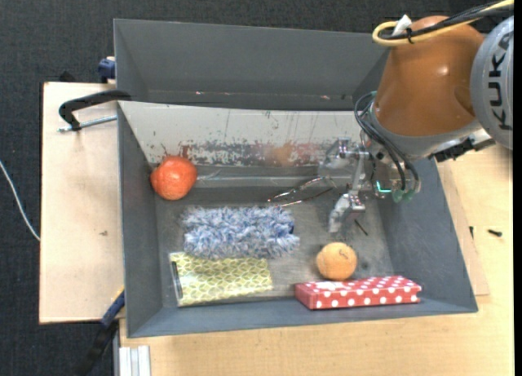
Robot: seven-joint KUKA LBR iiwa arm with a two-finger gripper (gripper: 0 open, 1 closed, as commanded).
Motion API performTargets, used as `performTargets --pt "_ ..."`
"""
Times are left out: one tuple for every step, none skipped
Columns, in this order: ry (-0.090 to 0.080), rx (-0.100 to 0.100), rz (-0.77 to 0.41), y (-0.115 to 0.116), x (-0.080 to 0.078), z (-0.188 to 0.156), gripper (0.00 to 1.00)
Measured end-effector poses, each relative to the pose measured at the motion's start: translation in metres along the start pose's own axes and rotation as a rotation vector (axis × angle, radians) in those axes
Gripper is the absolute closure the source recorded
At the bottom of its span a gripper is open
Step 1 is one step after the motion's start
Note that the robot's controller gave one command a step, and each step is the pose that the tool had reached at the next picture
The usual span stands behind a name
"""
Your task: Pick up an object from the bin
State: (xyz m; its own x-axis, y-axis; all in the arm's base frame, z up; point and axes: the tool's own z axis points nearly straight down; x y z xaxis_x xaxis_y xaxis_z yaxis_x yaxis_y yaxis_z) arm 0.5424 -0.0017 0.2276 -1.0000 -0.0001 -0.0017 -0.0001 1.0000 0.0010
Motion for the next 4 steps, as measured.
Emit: performTargets --pt "-0.005 0.0 0.084 0.013 -0.007 0.028 0.0" --pt "0.006 0.0 0.091 0.037 -0.006 0.049 0.0" --pt "-0.008 -0.001 0.0 0.047 -0.024 0.089 0.0" --pt "0.003 0.0 0.129 0.05 -0.032 0.131 0.0"
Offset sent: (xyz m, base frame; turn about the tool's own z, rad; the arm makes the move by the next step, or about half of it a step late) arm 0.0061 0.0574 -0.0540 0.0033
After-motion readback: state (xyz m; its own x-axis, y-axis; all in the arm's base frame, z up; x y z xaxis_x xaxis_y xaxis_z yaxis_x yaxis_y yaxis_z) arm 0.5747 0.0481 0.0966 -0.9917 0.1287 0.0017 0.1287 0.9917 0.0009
